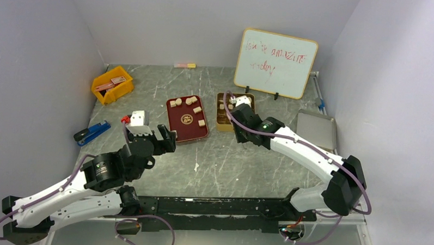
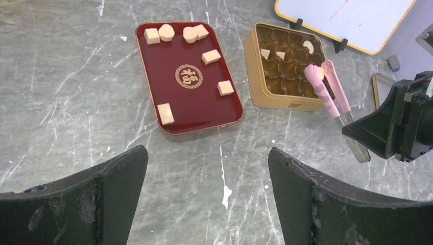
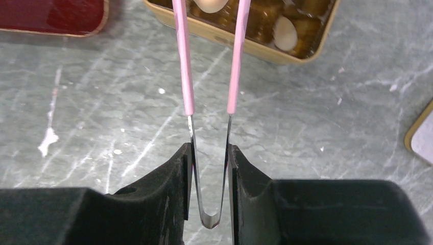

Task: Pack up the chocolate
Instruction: Place the fake chocolate in the packing box.

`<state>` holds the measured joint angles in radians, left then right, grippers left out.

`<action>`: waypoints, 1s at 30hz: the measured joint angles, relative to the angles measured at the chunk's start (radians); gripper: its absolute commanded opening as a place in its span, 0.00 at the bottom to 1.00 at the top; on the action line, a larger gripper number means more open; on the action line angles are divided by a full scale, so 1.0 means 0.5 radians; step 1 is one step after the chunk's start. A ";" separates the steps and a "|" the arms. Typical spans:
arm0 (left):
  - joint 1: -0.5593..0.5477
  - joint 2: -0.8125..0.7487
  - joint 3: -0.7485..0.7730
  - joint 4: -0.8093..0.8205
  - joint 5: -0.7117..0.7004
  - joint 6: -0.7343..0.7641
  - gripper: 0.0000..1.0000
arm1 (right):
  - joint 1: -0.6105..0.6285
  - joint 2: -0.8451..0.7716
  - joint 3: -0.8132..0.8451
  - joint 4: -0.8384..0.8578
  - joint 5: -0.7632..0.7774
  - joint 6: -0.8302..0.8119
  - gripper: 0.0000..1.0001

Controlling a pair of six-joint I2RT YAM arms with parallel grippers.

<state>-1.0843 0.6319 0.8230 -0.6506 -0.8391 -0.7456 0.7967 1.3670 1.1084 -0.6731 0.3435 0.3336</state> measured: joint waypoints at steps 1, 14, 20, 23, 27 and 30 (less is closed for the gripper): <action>0.000 0.000 0.000 0.001 0.005 0.000 0.92 | -0.024 -0.023 -0.037 -0.001 0.001 0.006 0.08; 0.000 0.000 0.000 0.005 0.016 -0.001 0.92 | -0.213 -0.076 -0.227 0.011 -0.027 0.021 0.09; 0.000 0.000 0.000 0.005 0.016 -0.001 0.92 | -0.234 -0.076 -0.246 0.044 -0.044 0.021 0.15; 0.000 0.000 0.000 0.005 0.016 -0.001 0.92 | -0.242 -0.075 -0.246 0.064 -0.061 0.020 0.16; 0.000 0.000 0.000 0.005 0.016 -0.002 0.92 | -0.248 -0.066 -0.246 0.091 -0.076 0.016 0.18; 0.000 0.000 0.000 0.005 0.016 -0.002 0.92 | -0.256 -0.045 -0.246 0.100 -0.079 0.014 0.22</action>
<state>-1.0843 0.6319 0.8230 -0.6483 -0.8310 -0.7464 0.6689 1.3445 0.9855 -0.6231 0.3042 0.3405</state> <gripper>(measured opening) 0.921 0.305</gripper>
